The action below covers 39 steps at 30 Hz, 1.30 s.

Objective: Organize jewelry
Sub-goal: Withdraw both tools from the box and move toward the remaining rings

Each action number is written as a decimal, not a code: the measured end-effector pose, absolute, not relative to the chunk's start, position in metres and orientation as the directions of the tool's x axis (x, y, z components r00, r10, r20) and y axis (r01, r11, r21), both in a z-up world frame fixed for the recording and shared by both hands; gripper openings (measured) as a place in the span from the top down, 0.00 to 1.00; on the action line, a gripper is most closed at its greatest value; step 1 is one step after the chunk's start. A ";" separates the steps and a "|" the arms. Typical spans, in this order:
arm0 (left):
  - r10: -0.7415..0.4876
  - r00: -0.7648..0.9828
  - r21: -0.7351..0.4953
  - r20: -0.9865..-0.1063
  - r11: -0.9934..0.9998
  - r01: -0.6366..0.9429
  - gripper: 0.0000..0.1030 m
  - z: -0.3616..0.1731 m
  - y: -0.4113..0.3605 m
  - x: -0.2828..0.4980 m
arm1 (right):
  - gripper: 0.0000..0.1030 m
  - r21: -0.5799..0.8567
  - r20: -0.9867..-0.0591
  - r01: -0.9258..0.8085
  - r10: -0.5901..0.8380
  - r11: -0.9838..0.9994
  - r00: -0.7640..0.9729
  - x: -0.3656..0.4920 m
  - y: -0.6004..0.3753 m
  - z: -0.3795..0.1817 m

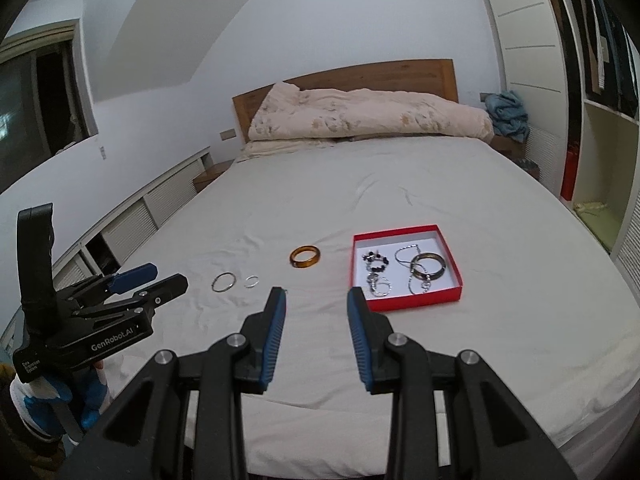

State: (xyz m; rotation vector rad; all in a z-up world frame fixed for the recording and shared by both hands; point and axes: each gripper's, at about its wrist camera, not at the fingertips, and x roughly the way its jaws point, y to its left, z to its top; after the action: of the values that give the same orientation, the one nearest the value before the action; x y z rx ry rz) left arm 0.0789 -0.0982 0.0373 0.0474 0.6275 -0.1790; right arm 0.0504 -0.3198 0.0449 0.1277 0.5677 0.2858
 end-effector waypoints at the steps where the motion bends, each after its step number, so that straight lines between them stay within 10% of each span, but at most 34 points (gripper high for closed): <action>1: -0.154 0.796 -0.014 -0.585 0.984 0.179 0.46 0.037 -0.094 0.076 | 0.70 0.195 -0.509 -0.236 0.304 0.952 0.805 0.049 -0.317 0.046; 22: 0.038 0.680 -0.026 -0.732 0.996 -0.084 0.37 -0.050 0.027 0.076 | 0.70 0.225 -0.622 -0.320 0.388 0.920 0.680 0.098 -0.282 -0.018; 39: -0.031 0.576 -0.059 -0.817 0.998 -0.029 0.37 -0.133 0.021 0.244 | 0.70 0.242 -0.764 -0.425 0.441 0.872 0.470 0.242 -0.211 -0.119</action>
State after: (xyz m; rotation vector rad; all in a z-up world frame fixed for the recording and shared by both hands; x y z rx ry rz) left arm 0.2443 0.0209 -0.1333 -0.0680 0.9574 -0.0015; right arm 0.2422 -0.2111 -0.1192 0.0192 0.9423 0.5308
